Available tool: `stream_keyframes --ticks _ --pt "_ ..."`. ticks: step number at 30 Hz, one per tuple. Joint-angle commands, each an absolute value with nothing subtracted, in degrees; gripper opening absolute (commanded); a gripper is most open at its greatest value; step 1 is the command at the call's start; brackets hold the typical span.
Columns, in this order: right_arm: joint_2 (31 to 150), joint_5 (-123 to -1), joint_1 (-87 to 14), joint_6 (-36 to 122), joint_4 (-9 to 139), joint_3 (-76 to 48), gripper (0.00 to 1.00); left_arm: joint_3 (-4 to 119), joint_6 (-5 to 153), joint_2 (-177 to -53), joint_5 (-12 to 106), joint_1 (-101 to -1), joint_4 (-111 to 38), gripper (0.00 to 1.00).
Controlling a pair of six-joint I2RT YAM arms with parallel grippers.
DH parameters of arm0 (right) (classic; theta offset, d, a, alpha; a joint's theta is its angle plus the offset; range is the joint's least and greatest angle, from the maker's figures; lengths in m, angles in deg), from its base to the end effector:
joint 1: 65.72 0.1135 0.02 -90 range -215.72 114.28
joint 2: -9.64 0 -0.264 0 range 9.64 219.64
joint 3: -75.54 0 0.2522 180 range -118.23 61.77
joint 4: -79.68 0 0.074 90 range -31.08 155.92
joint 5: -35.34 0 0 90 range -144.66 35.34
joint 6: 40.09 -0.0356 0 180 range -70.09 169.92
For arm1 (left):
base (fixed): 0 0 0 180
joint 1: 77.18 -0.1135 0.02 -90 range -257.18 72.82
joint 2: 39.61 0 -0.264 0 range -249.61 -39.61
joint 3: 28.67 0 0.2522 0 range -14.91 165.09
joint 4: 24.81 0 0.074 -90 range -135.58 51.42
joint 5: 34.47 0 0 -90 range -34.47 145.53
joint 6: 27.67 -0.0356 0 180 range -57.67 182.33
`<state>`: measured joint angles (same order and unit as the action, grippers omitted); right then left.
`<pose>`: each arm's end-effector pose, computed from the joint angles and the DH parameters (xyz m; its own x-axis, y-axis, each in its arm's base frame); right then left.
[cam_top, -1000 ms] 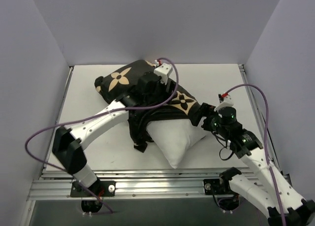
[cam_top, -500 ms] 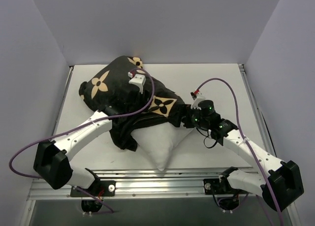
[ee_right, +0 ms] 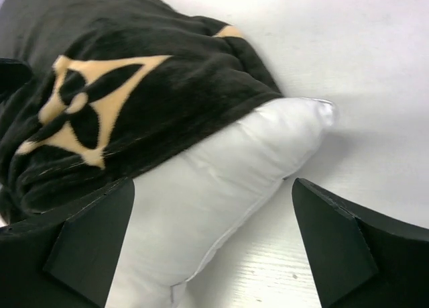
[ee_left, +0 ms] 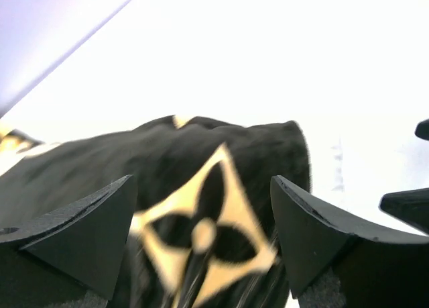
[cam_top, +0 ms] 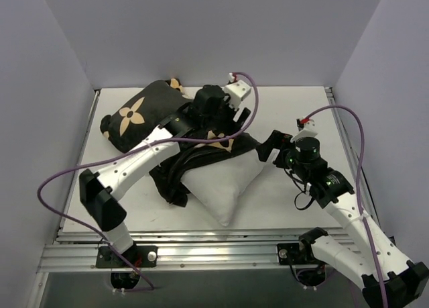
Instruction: Remove the pillowcase from the pillow
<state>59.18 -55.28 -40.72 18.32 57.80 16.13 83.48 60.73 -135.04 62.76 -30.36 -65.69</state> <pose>0.1850 0.0867 0.3348 -0.3870 0.3975 -0.8320 -0.2694 0.8142 0.5143 0.2676 -0.2786 0.4041 -0.2620 0.3196 -0.9106 0.6524 0.7540 0.0770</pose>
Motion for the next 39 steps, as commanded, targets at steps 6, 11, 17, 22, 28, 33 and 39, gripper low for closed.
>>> stream_keyframes --ticks 6,11,17,22,28,33,39 --pt "59.4 -50.1 -44.3 14.4 53.9 19.2 1.00 97.9 53.5 -151.7 55.5 -27.7 -77.5 0.89" --pt "61.1 -58.3 -47.4 14.2 61.2 23.9 1.00 103.3 53.1 -157.5 54.2 -27.1 -80.8 0.89" --pt "66.3 -72.1 -48.2 14.4 74.1 28.7 0.99 101.6 53.8 -158.3 57.6 -27.2 -79.8 0.65" --pt "70.7 -77.9 -48.3 13.2 85.0 31.7 0.99 100.2 54.8 -157.1 59.2 -27.3 -78.0 0.03" --pt "75.1 -83.6 -48.2 12.1 97.3 33.5 1.00 99.3 55.5 -155.7 59.0 -27.4 -76.4 0.02" --pt "80.3 -84.3 -48.1 13.3 101.5 32.7 0.99 98.1 56.3 -154.5 57.6 -27.4 -74.6 0.02" --pt "86.9 -89.8 -45.6 15.8 104.9 31.1 0.00 96.1 59.2 -153.8 59.1 -29.5 -72.2 0.02"
